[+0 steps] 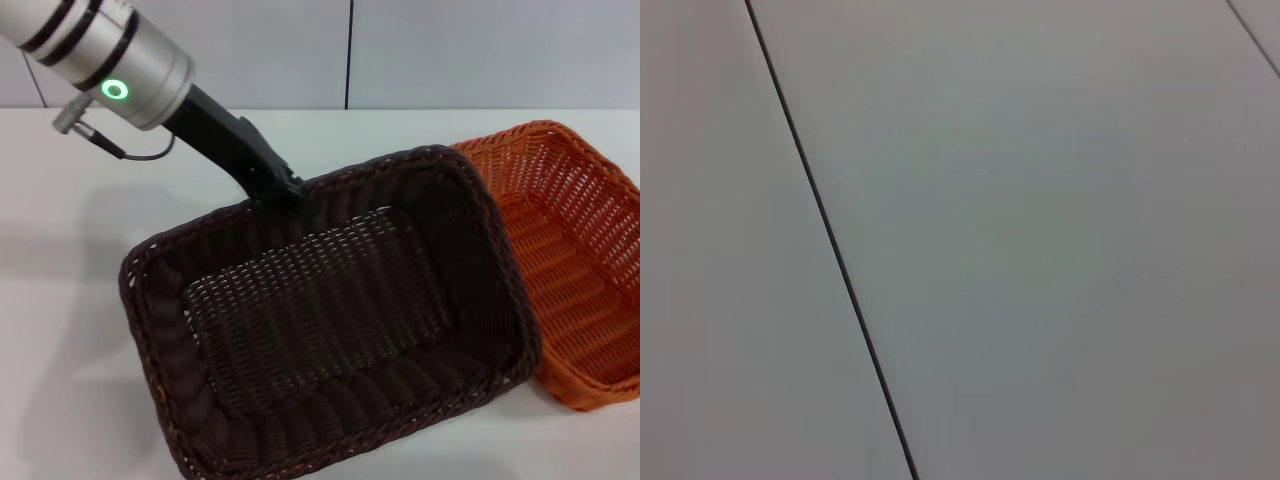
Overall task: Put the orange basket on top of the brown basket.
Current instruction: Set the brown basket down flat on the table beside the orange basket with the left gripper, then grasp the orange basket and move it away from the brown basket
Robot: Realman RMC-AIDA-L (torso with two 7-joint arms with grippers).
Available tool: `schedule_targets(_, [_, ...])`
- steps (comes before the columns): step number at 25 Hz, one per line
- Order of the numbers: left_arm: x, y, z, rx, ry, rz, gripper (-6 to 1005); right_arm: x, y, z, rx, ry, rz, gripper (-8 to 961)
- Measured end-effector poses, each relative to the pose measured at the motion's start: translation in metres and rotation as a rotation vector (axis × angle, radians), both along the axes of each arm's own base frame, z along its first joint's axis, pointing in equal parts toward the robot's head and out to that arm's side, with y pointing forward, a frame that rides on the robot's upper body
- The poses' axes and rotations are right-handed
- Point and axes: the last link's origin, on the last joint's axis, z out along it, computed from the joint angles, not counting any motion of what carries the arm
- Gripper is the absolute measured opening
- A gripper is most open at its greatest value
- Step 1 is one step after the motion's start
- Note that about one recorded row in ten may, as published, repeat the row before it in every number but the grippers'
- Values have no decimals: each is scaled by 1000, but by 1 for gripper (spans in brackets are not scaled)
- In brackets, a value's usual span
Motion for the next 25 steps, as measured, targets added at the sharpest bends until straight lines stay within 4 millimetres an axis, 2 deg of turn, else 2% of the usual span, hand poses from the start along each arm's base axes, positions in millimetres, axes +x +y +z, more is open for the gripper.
schedule_targets(2, [8,2,-12,-16,1,-17,202,1,-1,-1,-2,4,-2,609])
schedule_targets(3, [8,2,-12,-16,1,-17,203,1,-1,-1,-2,4,-2,609])
schedule_targets(7, [12,3,-27,-20,103,23,205,1,-1,-1,-2,6,-2,609])
schedule_targets(15, [6,1,-32,-4,125,12,209,0,0,-2,-4,8,-2,609])
schedule_targets(18, [7,3,-26,19,99,8,423,0,1,-2,-6,10,-3,609])
schedule_targets(24, [7,-2,-7,88,-22,-21,559,-1,0,-2,-4,41,23,609])
schedule_targets(25, [5,-5,1,118,-104,-36,581,-1,-5,-2,-11,84,71,609])
